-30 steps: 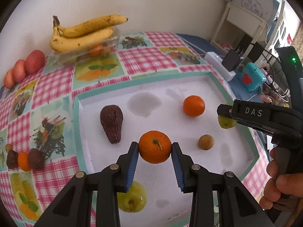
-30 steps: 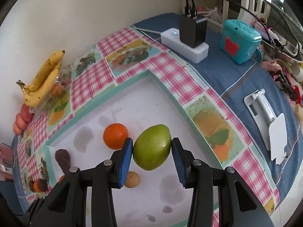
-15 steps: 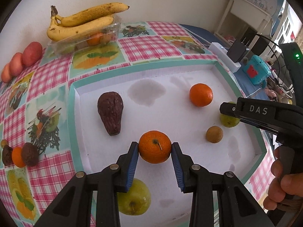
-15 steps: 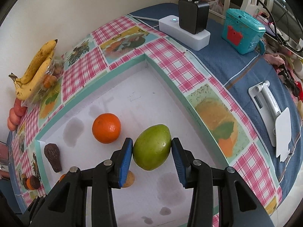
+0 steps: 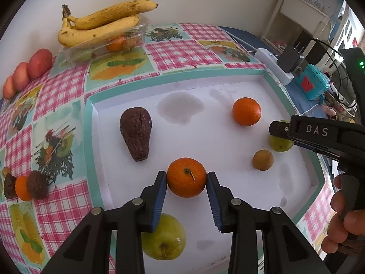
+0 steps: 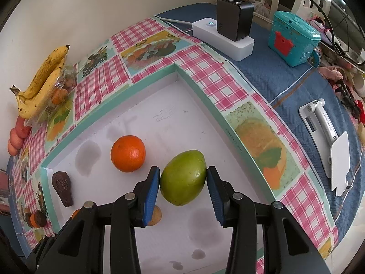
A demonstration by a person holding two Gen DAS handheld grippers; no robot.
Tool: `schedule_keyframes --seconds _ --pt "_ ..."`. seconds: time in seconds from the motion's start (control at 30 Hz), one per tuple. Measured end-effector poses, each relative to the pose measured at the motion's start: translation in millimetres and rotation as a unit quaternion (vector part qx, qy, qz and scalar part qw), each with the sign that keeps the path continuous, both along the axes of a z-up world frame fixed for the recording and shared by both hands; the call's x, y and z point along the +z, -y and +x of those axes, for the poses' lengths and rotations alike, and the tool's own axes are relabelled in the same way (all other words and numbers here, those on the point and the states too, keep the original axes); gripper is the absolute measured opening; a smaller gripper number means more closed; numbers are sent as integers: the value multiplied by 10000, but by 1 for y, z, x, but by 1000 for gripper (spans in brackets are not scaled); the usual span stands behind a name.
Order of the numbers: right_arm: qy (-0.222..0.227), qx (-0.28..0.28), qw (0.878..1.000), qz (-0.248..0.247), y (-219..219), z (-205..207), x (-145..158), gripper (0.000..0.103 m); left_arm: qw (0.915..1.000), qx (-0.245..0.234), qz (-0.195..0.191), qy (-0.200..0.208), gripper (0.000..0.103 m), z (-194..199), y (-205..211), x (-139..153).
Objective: Organize fruits
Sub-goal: 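Lift and carry the mandarin and green pear over the white tray, then open left tool to drop the mandarin while right tool releases the pear, then move both open tools back over the fruits on the cloth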
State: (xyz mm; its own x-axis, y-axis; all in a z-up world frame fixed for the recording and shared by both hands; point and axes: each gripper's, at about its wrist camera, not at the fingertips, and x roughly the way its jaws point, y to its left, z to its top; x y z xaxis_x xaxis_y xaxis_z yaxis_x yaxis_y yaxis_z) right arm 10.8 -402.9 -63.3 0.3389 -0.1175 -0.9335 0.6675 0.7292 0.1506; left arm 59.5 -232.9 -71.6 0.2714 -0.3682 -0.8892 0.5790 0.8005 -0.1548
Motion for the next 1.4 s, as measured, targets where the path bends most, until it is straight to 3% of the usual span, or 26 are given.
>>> schedule_keyframes --seconds 0.13,0.27,0.47,0.57,0.63,0.73,0.8,0.9,1.07,1.4 --pt "-25 0 10000 -46 0 0 1 44 10000 -72 26 29 40 -1 3 1" --pt "-41 40 9999 -139 -1 1 6 46 9999 -119 -18 58 53 -2 3 6" --pt "85 63 9997 -233 -2 0 19 50 9997 -80 -177 141 57 -2 -4 23" --pt "143 57 9995 -271 -2 -1 24 52 9993 85 -327 173 63 2 -13 34" --pt "148 65 9994 -303 -3 -1 27 63 9988 268 -350 211 66 6 -22 40" --pt "131 94 9993 -350 -5 0 28 65 9968 691 -310 250 77 15 -38 45" --pt "108 122 9992 -366 -7 0 28 67 9938 1064 -183 269 79 23 -52 46" --pt "90 179 9991 -382 -10 2 28 80 9850 1693 -28 317 85 36 -82 45" --pt "138 339 9985 -410 -19 5 31 81 9695 2434 27 277 96 52 -127 39" --pt "307 623 9965 -463 -38 11 40 86 9477 3112 315 631 100 63 -187 46"
